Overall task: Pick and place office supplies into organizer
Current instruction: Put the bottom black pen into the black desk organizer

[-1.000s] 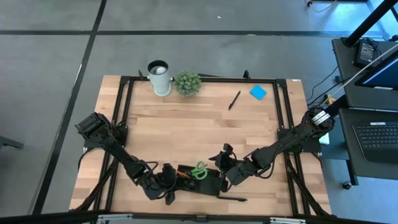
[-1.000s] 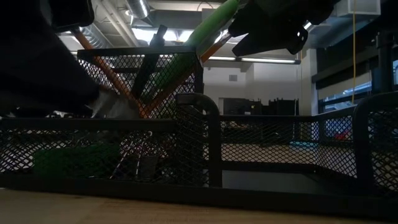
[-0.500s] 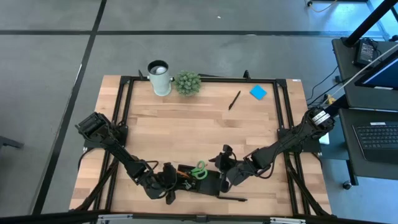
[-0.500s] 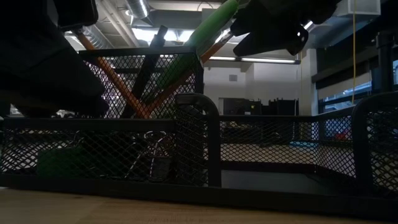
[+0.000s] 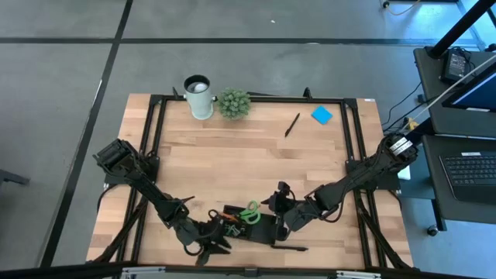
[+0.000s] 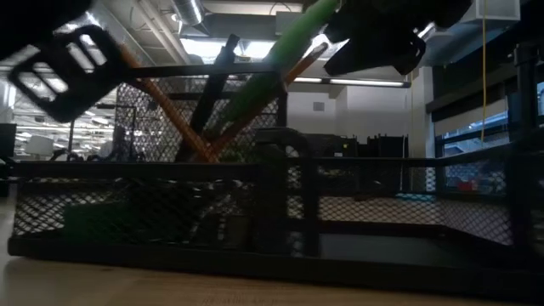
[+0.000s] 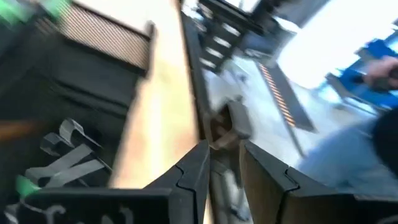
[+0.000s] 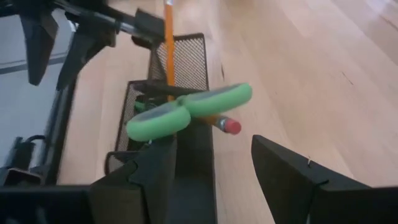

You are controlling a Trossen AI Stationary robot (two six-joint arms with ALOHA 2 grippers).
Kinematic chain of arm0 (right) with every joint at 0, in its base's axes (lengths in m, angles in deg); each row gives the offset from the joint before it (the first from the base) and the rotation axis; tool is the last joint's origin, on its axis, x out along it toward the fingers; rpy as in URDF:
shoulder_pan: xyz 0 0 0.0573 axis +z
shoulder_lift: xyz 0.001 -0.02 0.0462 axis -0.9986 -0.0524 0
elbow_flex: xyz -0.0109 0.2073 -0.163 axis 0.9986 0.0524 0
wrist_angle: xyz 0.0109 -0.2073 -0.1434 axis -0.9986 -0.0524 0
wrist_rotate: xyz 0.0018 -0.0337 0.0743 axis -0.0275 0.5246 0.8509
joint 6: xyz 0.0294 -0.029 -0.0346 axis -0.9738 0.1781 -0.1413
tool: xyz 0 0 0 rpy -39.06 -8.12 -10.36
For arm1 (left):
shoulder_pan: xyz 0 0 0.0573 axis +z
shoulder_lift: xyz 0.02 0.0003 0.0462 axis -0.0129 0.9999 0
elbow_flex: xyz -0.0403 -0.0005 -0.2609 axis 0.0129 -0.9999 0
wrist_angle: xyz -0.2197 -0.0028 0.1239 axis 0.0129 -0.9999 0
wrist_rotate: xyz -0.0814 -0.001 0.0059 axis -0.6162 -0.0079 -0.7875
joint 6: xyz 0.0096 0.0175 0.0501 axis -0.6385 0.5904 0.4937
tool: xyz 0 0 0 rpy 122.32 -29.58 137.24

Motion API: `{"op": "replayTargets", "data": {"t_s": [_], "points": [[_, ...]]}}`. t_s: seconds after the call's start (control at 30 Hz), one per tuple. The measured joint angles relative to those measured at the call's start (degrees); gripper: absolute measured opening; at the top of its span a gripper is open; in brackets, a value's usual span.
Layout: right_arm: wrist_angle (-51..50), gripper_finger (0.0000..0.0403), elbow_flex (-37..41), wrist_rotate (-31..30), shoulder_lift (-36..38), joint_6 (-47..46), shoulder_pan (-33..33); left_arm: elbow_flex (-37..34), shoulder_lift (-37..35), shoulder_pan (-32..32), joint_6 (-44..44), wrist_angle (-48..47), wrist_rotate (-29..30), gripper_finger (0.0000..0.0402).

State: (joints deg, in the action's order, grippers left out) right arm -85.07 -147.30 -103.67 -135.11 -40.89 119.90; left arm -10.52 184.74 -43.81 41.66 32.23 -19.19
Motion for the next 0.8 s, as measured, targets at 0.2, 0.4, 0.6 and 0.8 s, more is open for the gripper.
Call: {"op": "replayTargets", "data": {"t_s": [0.2,0.4,0.6,0.8], "points": [[-5.0,0.0211,0.0,0.0,4.0,-0.3,1.3,0.0,0.0,-0.8,-4.2,0.0,-7.9,0.0082],[-11.4,0.0211,0.0,2.1,7.8,-4.4,3.2,0.0,0.0,-1.5,-9.3,-0.5,-14.7,0.0081],[-15.3,0.0211,0.0,13.3,9.4,-7.1,5.6,0.0,0.0,-2.3,-15.3,-1.5,-22.9,0.0081],[-20.8,0.0211,0.0,20.4,9.2,-14.4,9.6,0.0,0.0,-2.3,-26.0,-6.1,-33.3,0.0081]]}}
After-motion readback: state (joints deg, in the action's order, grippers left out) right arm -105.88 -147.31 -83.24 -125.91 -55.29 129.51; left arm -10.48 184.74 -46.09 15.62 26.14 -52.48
